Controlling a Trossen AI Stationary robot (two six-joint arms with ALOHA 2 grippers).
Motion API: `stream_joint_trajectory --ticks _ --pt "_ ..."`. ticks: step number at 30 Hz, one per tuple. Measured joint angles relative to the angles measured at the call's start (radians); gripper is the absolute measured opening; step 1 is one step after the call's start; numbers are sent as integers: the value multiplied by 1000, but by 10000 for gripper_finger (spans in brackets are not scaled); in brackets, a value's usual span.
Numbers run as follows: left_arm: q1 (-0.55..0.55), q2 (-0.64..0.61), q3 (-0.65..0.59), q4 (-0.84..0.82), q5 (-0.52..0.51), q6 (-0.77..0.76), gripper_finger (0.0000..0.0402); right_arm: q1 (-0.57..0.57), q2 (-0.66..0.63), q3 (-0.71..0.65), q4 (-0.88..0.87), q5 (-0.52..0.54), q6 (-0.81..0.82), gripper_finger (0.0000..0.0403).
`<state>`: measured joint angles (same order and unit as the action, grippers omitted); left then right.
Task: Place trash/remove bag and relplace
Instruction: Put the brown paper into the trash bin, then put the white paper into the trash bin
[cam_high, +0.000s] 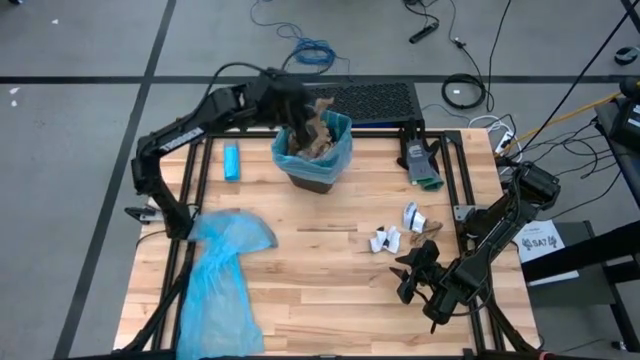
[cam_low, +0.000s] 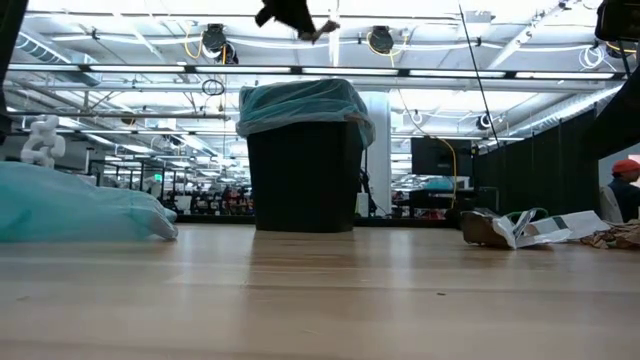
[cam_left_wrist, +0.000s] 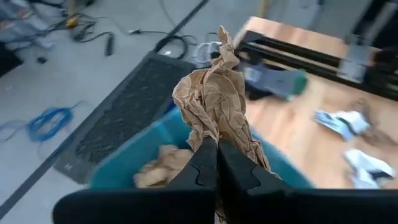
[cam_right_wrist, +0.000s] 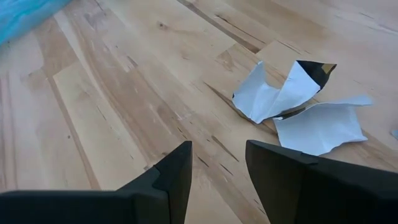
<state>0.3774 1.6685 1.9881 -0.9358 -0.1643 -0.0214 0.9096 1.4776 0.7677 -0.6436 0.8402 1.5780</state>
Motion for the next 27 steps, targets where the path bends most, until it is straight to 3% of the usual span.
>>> stream_joint_trajectory --ticks 5,19,27 --pt "50 34 0 -18 28 -11 24 0 0 0 -2 0 0 141" --pt "89 45 0 -68 31 -49 131 0 0 0 17 0 2 141" --pt "30 45 0 -176 42 -39 141 0 0 0 3 -1 0 141"
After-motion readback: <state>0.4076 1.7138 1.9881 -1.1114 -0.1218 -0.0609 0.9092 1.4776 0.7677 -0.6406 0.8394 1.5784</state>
